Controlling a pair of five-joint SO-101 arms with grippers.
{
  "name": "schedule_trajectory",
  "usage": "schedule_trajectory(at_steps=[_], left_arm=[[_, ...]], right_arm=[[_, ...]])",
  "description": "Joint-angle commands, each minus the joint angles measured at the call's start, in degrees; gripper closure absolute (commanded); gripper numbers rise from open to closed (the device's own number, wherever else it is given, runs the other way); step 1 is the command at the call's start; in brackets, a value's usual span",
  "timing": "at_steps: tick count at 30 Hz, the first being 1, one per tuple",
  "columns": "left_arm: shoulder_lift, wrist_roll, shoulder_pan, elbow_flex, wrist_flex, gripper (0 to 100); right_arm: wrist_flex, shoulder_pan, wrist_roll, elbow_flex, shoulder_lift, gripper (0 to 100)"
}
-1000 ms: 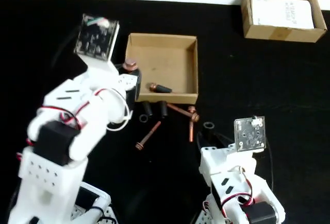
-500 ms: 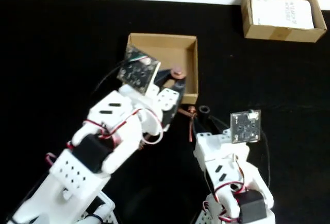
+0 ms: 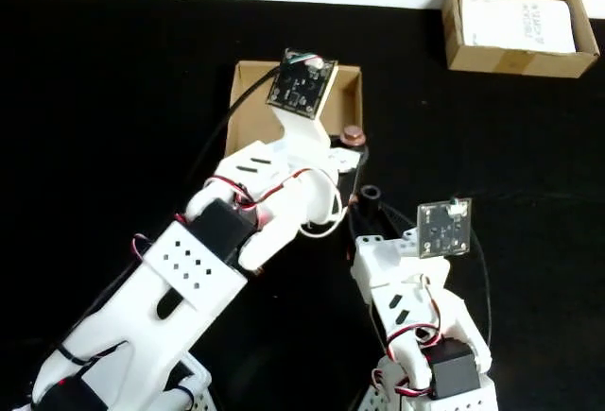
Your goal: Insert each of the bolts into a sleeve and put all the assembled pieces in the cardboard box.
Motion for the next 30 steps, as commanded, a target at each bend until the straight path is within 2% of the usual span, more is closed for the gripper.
schedule_trajectory(at_steps=[1,6,10,16,30], left_arm=[[0.1,0.1,0.7,-3.1,-4.9,99],[0.2,-0.3,1.7,-3.8,-10.7,99],[0.2,-3.7,4.4,-5.5,-7.9,99],[0.3,-3.5,5.0,-5.2,-6.7,99],[-0.2,-3.4,5.1,5.1,-6.8,99]], right_arm=[[-0.9,-0.3,-0.1,-0.4,-0.5,99.1],[-0.9,-0.3,-0.1,-0.4,-0.5,99.1],[-0.9,-0.3,-0.1,-0.4,-0.5,99.1],[-0.9,-0.3,-0.1,-0.7,-0.5,99.1],[-0.9,-0.1,-0.1,-0.7,-0.5,99.1]])
